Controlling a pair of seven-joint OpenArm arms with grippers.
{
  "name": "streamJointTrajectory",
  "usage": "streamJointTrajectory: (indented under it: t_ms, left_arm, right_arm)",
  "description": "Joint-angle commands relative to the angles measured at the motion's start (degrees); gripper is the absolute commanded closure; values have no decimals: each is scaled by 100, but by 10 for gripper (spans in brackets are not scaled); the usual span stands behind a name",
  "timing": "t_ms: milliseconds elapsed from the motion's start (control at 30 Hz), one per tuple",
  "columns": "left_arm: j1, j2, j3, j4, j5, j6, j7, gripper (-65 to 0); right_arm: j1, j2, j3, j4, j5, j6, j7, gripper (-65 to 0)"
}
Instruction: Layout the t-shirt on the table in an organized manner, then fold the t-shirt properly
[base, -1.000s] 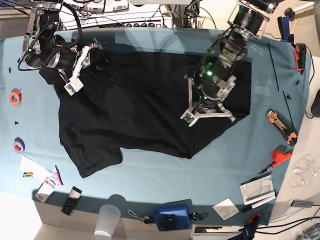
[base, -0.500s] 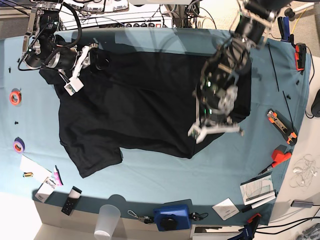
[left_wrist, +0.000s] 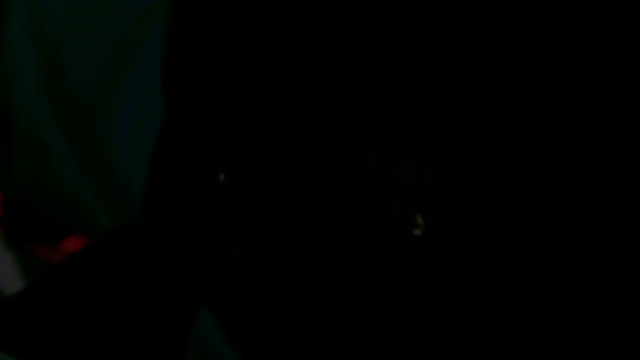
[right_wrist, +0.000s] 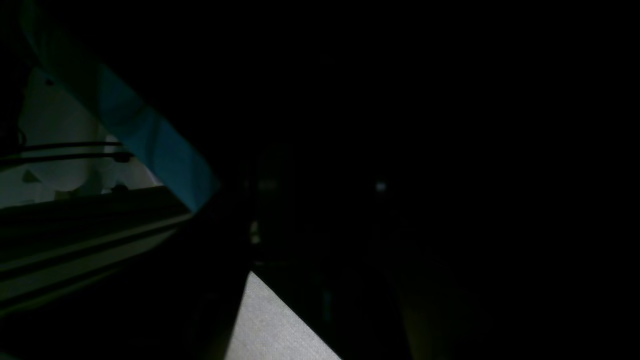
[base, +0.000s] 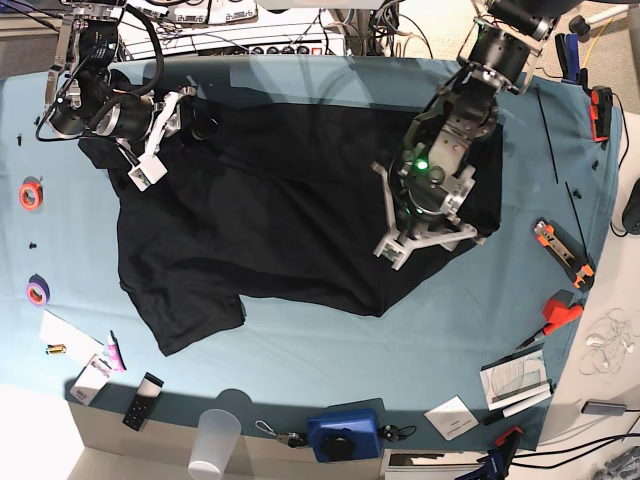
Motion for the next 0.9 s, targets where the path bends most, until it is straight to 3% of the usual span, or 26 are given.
streamJointTrajectory:
  t_ms: [0, 267, 333, 433, 600, 767, 867]
  left_arm:
    - [7, 15, -11, 96, -28, -33, -39, -345]
    - [109, 11, -11, 92, 151, -7, -236, -316]
    - [109, 9, -11, 92, 151, -9, -247, -225]
    - [140, -4, -11, 57, 153, -11, -378, 0]
    - [153, -2, -11, -61, 260, -4, -210, 0]
    - [85, -4, -13, -59, 1261, 391, -216, 0]
    - [-66, -4, -13, -61, 1447, 398, -229, 0]
  right_arm:
    - [33, 92, 33, 79, 136, 8, 109, -202]
    - [33, 92, 33, 79, 136, 8, 122, -202]
    - [33, 92, 33, 79, 136, 8, 122, -202]
    - [33, 92, 33, 79, 136, 8, 120, -202]
    - [33, 92, 33, 79, 136, 8, 120, -202]
    - [33, 94, 33, 79, 136, 8, 122, -201]
    - [33, 94, 33, 79, 138, 8, 122, -202]
